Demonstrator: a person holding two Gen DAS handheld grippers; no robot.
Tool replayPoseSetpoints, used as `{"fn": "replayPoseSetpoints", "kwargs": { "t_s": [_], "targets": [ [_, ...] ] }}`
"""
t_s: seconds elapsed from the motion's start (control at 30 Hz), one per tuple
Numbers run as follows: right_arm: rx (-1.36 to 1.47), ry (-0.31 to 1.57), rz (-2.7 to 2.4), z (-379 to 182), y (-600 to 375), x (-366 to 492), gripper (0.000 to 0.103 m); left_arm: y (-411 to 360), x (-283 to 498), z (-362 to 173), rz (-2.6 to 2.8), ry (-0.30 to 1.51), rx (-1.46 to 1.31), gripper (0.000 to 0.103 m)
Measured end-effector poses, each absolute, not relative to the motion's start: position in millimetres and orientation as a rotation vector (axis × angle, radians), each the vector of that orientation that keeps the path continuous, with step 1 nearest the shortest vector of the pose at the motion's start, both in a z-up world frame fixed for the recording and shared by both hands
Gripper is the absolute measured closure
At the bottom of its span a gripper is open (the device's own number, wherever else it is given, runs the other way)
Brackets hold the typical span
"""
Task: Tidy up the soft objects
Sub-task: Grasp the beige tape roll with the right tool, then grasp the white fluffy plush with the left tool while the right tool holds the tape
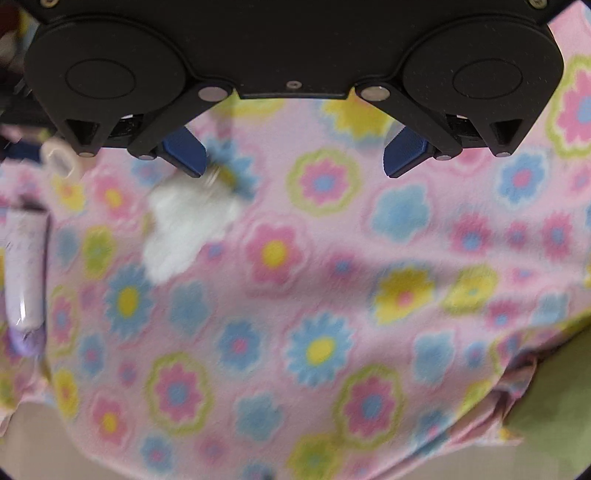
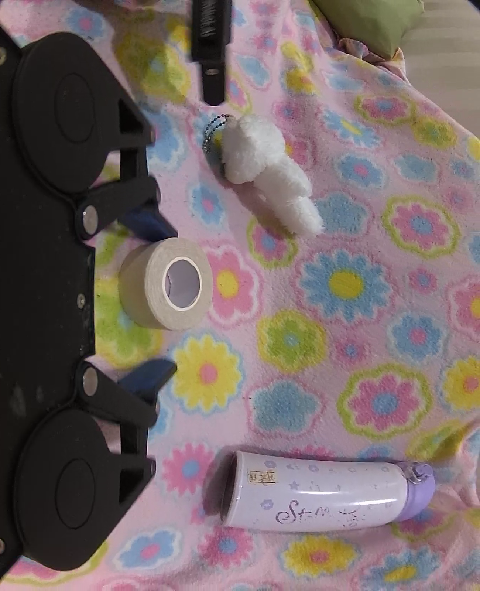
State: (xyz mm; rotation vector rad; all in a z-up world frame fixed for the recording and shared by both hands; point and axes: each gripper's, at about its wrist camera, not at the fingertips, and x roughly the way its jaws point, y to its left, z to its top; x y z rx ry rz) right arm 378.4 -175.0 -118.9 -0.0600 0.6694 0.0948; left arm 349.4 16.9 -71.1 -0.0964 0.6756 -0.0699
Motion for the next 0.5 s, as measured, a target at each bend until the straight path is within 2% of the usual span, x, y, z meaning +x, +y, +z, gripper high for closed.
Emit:
{"fn": "replayPoseSetpoints", "kwargs": {
  "t_s": [0.17, 0.3, 0.5],
  "targets": [
    [-0.057, 0.666, 0.101, -118.3, -175.2, 377.6, 0.047, -7.1, 376.3, -48.4, -0.139, 0.667, -0.075, 0.004],
    [-0.054, 0.666, 0.101, -118.7, -174.7, 377.8, 0.047, -22.9, 405.9, -60.2, -0.138, 0.728, -0.026, 0.004],
    [-0.048, 0.666, 0.101, -119.1, -174.9, 378.0, 0.047, -29.3, 435.6, -83.2, -0.186, 0.865, -0.153, 0.006]
  ]
}}
